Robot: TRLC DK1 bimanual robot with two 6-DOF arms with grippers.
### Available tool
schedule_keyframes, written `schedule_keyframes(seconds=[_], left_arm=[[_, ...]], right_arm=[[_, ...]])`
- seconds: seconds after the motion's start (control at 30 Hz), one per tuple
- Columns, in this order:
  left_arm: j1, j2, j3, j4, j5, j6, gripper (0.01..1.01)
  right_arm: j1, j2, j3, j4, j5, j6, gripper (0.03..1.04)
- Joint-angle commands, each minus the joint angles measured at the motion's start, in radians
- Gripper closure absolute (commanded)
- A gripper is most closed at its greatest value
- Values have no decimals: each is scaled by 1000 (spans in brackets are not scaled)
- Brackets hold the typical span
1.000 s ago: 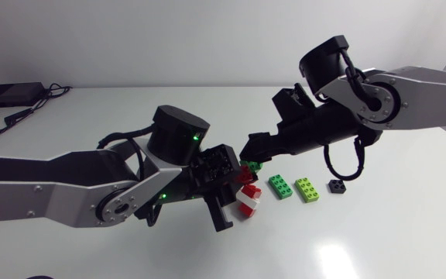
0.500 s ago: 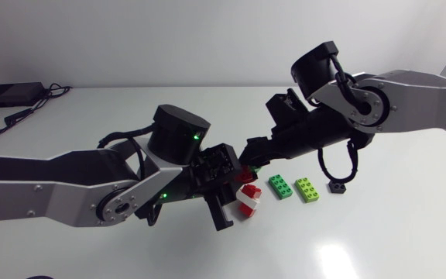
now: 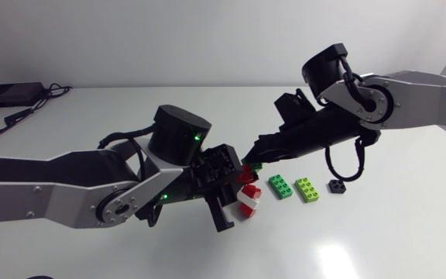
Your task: Separate the duplo bricks
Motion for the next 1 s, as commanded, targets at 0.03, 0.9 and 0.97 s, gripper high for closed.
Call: schedule_keyframes(seconds=[0.03,0.9,0.97], left_arm=[[-4,-9,8,18,-8,15,705],[85,-72,-11,-26,16,37,697],[97,-72,-7,-34,27,37,697]], right_arm=[[-68,46,9,-46,-139,26,710],[-131,369,237,101,323,-100,705],[-145,418,275,101,335,-106,707]])
